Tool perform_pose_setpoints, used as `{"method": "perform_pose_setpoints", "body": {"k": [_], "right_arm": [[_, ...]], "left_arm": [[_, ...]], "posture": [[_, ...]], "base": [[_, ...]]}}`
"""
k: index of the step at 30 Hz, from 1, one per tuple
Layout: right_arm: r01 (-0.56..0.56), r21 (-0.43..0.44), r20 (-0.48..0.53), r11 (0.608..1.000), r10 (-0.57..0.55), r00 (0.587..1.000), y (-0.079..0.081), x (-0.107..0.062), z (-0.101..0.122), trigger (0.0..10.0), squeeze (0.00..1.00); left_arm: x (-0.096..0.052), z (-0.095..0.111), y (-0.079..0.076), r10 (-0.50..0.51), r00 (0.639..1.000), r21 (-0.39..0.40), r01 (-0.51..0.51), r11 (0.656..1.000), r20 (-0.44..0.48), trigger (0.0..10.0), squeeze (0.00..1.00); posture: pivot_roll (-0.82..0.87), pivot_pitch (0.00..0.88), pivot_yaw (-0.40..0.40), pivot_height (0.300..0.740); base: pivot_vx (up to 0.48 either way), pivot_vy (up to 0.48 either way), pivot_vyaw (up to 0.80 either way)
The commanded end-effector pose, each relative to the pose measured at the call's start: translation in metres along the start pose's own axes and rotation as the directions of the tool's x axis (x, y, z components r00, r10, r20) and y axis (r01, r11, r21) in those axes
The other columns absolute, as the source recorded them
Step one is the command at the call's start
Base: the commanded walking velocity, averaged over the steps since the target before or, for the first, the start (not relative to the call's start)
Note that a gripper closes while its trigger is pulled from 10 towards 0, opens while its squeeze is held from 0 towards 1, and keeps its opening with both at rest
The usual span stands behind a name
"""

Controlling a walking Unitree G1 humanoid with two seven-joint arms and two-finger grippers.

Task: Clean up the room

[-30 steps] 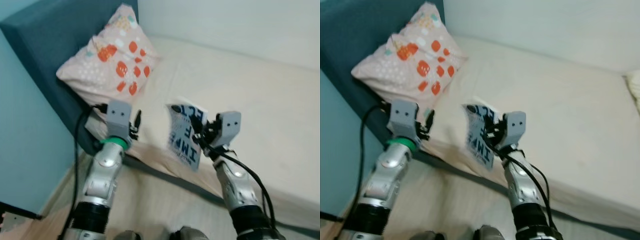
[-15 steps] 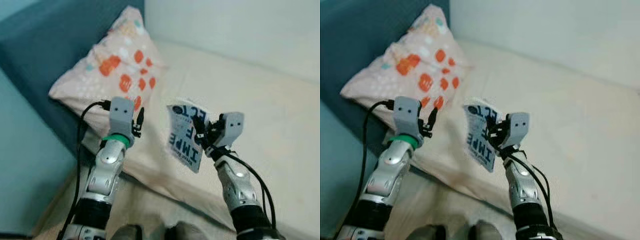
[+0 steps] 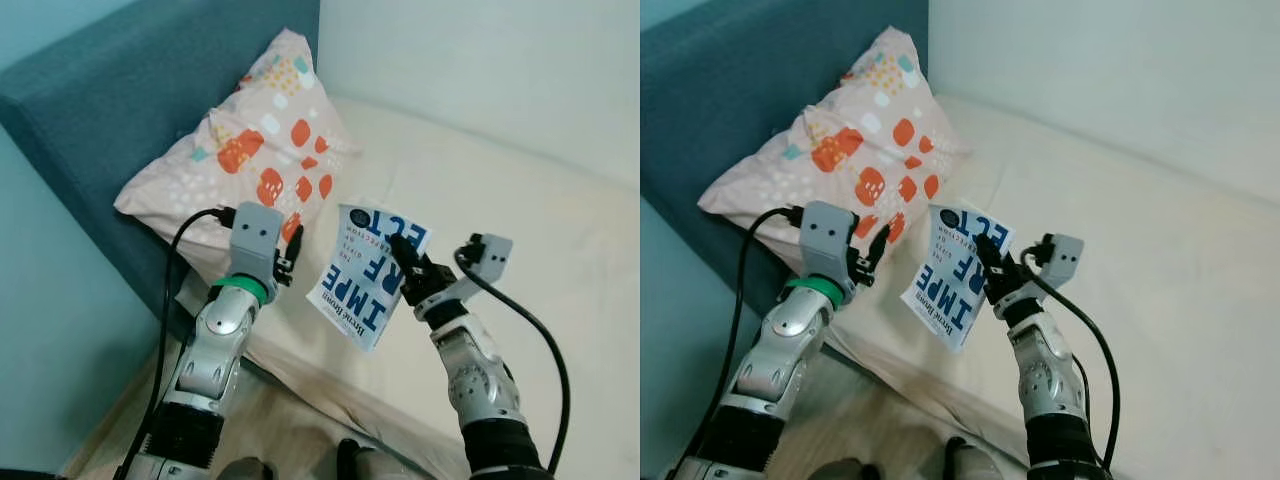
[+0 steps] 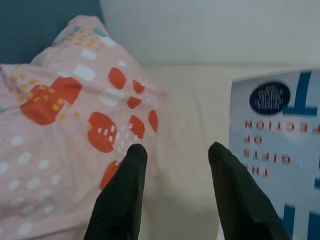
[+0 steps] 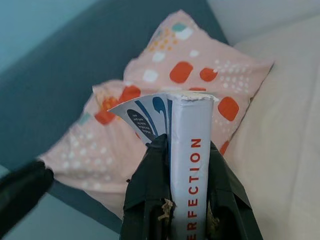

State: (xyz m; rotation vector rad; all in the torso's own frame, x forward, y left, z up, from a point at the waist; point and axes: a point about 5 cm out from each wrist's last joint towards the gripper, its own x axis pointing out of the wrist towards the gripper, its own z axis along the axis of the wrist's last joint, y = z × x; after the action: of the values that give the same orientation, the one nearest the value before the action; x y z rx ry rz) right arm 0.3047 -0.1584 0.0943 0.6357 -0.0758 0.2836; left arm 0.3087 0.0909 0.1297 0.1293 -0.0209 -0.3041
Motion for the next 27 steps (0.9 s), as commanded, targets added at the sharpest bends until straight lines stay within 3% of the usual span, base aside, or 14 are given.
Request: {"method": "perform_pose_setpoints", "body": {"k": [1, 9, 17, 23, 27], "right_arm": [[0.008, 0.062, 0.010, 0.998, -0.009, 1.000, -0.0033, -0.0028, -0.0018, 10.0, 0.00], [0.045, 0.110, 0.017, 0.993, -0.047, 0.999, -0.0062, 0.0003, -0.0043, 10.0, 0.00], [0.028, 0.137, 0.022, 0.990, -0.031, 0.999, -0.0048, 0.0013, -0.0029, 10.0, 0.00], [-0.009, 0.224, 0.052, 0.975, -0.003, 0.999, -0.0020, 0.0032, -0.0011, 10.0, 0.00], [-0.010, 0.237, 0.054, 0.972, -0.003, 0.999, -0.0015, 0.0037, -0.0023, 10.0, 0.00]], "left_arm": [[-0.0018, -0.0051, -0.0048, -0.034, 0.999, 0.011, 0.034, 0.999, -0.020, 10.0, 0.00], [-0.0029, -0.0080, -0.0062, -0.050, 0.998, 0.019, 0.051, 0.999, -0.032, 10.0, 0.00], [-0.0027, -0.0082, -0.0059, -0.050, 0.998, 0.023, 0.051, 0.998, -0.035, 10.0, 0.00], [-0.0023, -0.0071, -0.0065, -0.055, 0.998, 0.025, 0.055, 0.998, -0.033, 10.0, 0.00], [-0.0030, -0.0068, -0.0065, -0.055, 0.998, 0.027, 0.056, 0.998, -0.034, 10.0, 0.00]], "posture": [[0.00, 0.009, 0.030, 0.740], [0.01, 0.008, 0.037, 0.730], [0.01, 0.008, 0.038, 0.710], [0.02, 0.013, 0.043, 0.685], [0.02, 0.019, 0.047, 0.665]], "base": [[0.000, 0.000, 0.00], [0.000, 0.000, 0.00], [0.000, 0.000, 0.00], [0.000, 0.000, 0.00], [0.000, 0.000, 0.00]]}}
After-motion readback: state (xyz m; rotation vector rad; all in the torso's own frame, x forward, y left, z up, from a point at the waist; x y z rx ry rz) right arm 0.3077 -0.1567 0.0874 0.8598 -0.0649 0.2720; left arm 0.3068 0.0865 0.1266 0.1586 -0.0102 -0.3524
